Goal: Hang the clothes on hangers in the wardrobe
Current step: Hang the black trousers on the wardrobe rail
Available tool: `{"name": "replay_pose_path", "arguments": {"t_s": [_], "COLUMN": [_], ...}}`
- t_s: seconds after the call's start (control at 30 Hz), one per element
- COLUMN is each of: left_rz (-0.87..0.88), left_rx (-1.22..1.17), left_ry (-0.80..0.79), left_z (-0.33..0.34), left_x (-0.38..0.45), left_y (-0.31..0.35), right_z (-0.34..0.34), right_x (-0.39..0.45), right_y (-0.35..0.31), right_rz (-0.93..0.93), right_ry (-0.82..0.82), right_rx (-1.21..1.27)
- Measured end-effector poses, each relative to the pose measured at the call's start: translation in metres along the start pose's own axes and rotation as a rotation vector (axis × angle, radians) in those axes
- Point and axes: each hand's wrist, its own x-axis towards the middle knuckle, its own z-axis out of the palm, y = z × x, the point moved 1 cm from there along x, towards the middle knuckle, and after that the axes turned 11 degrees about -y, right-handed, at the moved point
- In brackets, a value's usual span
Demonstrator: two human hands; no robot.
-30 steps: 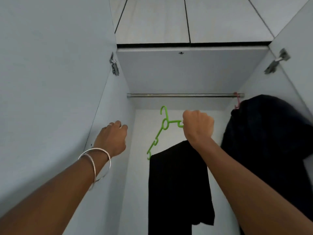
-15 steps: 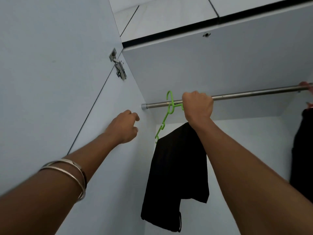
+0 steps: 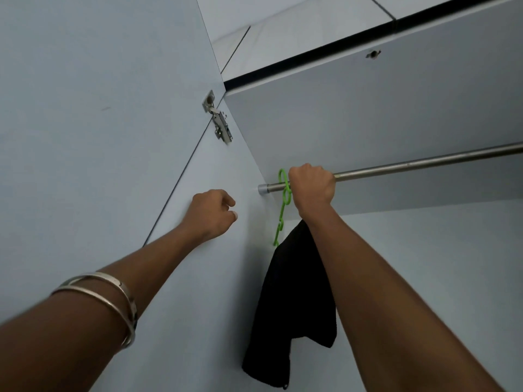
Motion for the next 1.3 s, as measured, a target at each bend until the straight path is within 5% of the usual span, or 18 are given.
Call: {"name": "replay_pose_path", "arguments": {"t_s": [0.33, 0.43, 0.53, 0.6, 0.97, 1.1, 1.3], "left_rz": [-0.02, -0.042, -0.03, 0.004, 0.001, -0.031, -0.055], "left_rx": [-0.125, -0.122, -0.106, -0.152, -0.326, -0.275, -0.233], "left_ry": [-0.008, 0.002, -0.002, 0.043, -0.033, -0.045, -0.065], "left_z": [0.004, 0.007, 0.02, 0.022, 0.019, 0.013, 0.007], "left_x": [0.015, 0.014, 0.011, 0.016, 0.0, -0.019, -0.093], "left_y": [-0.001, -0.018, -0.028, -0.026, -0.029, -0.028, -0.029], "right_z": [0.009, -0.002, -0.004, -0.004, 0.01, 0.018, 0.028], "right_x": [0.013, 0.018, 0.021, 0.029, 0.012, -0.007, -0.103], "right_y": [0.002, -0.02, -0.035, -0.036, -0.034, -0.035, -0.025], "right_rz": [0.031, 0.13, 0.205, 0.184, 0.078, -0.006, 0.056], "right_ry": [-0.052, -0.2, -0.428, -0.404, -0.459, -0.367, -0.385], "right_rx": [0.008, 0.454, 1.16, 1.346, 1.344, 1.376, 1.45]}}
